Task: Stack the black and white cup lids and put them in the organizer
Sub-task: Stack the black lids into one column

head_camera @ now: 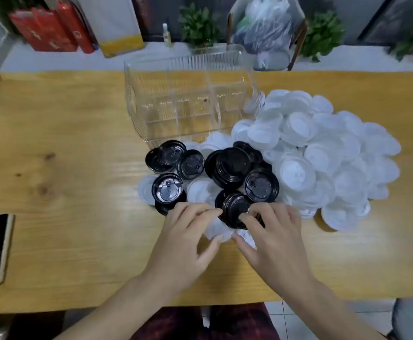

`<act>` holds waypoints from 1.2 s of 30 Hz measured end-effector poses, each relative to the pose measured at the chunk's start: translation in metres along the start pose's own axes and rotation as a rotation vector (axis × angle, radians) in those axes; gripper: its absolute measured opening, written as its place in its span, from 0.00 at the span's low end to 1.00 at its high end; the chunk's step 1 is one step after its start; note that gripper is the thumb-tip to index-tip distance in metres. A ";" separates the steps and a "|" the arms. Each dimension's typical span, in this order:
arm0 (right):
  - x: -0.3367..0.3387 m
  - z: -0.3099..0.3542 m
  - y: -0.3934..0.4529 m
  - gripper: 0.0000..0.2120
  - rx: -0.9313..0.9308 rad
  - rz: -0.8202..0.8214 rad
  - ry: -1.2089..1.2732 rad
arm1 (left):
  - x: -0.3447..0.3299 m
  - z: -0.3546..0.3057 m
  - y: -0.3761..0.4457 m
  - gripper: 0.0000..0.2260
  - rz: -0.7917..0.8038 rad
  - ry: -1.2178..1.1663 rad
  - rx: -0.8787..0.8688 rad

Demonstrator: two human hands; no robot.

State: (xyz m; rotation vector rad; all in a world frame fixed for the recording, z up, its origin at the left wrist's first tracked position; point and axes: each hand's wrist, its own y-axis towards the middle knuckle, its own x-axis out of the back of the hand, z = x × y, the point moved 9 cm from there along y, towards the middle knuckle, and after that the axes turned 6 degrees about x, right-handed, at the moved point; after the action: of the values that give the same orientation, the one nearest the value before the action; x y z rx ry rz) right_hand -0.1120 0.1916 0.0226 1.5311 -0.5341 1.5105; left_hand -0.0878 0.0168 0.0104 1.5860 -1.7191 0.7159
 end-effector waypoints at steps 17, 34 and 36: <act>-0.040 -0.020 -0.010 0.36 0.118 -0.212 0.029 | -0.058 0.018 -0.024 0.19 -0.402 0.040 -0.275; -0.016 0.036 -0.042 0.41 0.353 -0.226 0.218 | -0.042 0.019 -0.071 0.35 -0.153 -0.471 -0.056; -0.018 0.043 -0.047 0.42 0.326 -0.233 0.274 | -0.042 0.022 -0.076 0.32 -0.121 -0.635 -0.037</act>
State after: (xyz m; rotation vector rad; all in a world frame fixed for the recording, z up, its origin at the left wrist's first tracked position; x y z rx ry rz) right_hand -0.0531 0.1754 -0.0017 1.5305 0.0526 1.6429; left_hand -0.0136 0.0178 -0.0404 2.0077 -2.0220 0.1113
